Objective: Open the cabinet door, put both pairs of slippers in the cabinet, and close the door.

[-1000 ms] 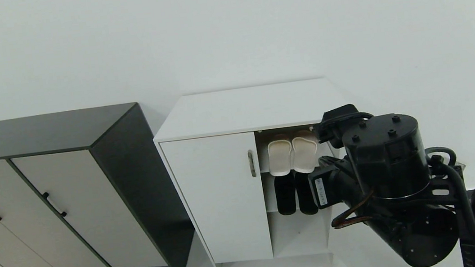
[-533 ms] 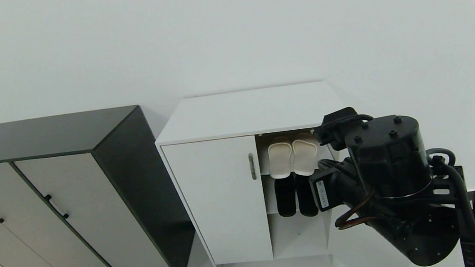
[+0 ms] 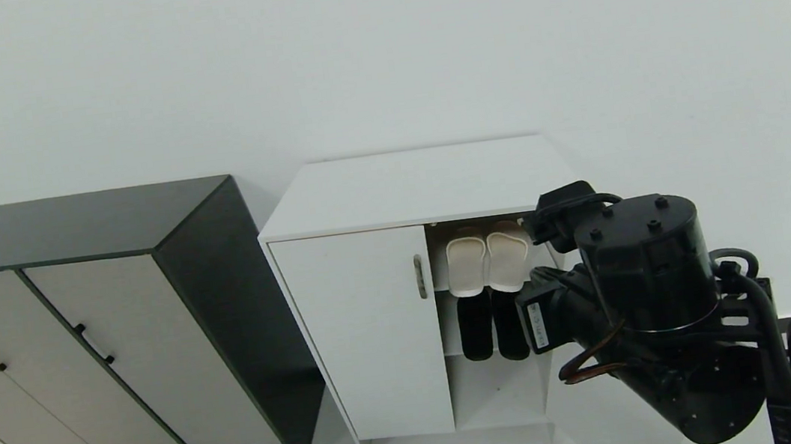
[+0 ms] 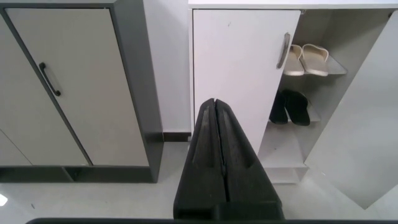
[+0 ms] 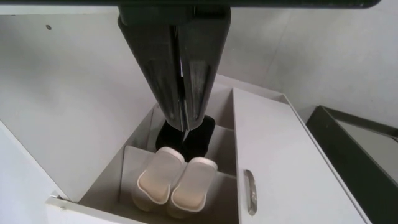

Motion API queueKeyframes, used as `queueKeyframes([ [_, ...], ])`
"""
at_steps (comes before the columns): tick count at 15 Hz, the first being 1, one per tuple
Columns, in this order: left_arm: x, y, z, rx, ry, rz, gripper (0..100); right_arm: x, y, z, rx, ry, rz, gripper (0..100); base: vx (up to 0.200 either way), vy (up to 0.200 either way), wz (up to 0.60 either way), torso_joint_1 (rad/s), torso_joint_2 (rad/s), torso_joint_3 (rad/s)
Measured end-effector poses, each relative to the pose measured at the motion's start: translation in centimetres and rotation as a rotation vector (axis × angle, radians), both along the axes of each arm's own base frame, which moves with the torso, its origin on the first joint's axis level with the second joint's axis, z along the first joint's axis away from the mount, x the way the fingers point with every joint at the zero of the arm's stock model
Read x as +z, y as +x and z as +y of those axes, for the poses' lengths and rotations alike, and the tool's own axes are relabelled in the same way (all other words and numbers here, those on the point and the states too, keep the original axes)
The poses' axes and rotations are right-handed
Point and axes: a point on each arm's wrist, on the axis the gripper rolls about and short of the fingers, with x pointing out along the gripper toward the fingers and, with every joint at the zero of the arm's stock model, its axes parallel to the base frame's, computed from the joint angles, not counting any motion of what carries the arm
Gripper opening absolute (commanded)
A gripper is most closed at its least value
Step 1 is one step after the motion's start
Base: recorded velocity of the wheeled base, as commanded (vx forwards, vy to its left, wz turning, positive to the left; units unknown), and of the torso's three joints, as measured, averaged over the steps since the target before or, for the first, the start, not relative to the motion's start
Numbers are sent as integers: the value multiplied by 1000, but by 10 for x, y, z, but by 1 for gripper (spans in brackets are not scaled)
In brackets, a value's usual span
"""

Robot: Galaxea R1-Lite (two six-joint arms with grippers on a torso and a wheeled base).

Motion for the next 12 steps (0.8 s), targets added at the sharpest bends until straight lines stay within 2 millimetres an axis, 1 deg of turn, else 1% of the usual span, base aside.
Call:
queueKeyframes([
  [2,0,0,0,0,0,0,0,-1,0,0,1,-7,1,0,0,0,0,0,0,0],
  [8,0,0,0,0,0,0,0,-4,0,-2,3,-30,4,0,0,0,-600,2,0,3],
  [10,0,0,0,-1,0,0,0,-3,3,-4,-10,-29,3,0,0,0,-600,5,2,0],
  [12,0,0,0,-1,0,0,0,-1,13,-12,-46,-32,-2,0,0,0,0,0,0,0],
])
